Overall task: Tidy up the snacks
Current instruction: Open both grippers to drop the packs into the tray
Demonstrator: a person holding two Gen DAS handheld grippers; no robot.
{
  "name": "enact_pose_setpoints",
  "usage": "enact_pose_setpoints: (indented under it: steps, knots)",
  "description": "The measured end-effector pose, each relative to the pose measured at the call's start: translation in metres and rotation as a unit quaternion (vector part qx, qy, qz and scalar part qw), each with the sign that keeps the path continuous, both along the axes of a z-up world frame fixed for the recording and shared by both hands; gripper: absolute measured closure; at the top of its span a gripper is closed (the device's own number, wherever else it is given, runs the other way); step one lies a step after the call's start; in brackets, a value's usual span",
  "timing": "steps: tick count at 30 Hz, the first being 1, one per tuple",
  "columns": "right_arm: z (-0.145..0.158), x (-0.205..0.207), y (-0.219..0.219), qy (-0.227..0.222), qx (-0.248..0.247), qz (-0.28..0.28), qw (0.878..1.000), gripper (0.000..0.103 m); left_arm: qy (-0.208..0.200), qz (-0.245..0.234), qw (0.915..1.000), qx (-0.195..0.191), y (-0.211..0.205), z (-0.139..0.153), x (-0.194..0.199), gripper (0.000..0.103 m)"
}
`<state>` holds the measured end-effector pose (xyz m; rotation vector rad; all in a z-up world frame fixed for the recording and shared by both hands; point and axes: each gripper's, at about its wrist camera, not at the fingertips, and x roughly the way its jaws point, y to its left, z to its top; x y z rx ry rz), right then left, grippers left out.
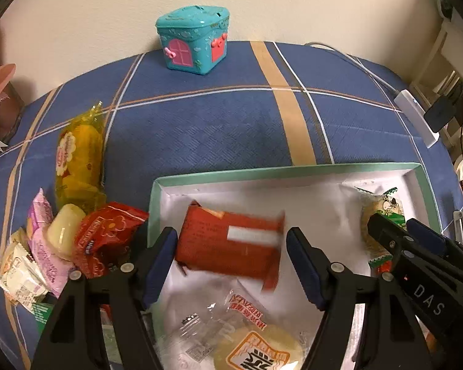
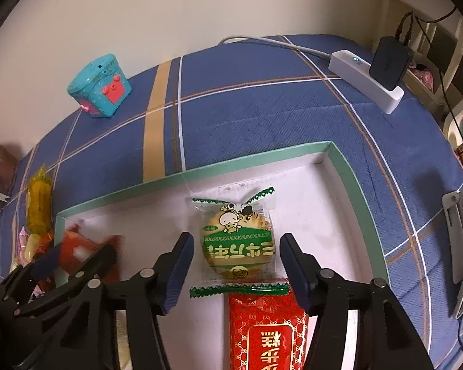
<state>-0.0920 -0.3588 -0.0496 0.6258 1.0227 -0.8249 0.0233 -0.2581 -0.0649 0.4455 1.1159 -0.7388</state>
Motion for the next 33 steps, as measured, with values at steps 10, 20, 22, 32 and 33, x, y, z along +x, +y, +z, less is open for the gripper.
enact_pose_setpoints:
  steps: [10,20,22,32,33]
  knots:
    - [0.020,-0.005,0.010,-0.004,-0.007,0.002,1.000,0.034,0.012,0.016,0.9997,-0.011,0.015,0.020,0.003,0.022]
    - [0.028,-0.012,0.032,-0.004,-0.014,0.011,1.000,0.015,0.011,0.056,0.9984,0.000,0.047,0.036,0.005,0.006]
    - [0.027,-0.013,0.035,-0.008,-0.010,0.013,1.000,0.008,0.013,0.066,0.9978,-0.001,0.057,0.038,0.009,0.003]
    - [0.022,-0.014,0.059,0.000,-0.008,0.028,1.000,0.000,0.010,0.107,0.9942,-0.001,0.105,0.043,0.009,0.001]
    - [0.023,-0.014,0.062,0.002,-0.010,0.030,0.999,0.000,0.009,0.111,0.9938,0.000,0.108,0.043,0.009,0.001]
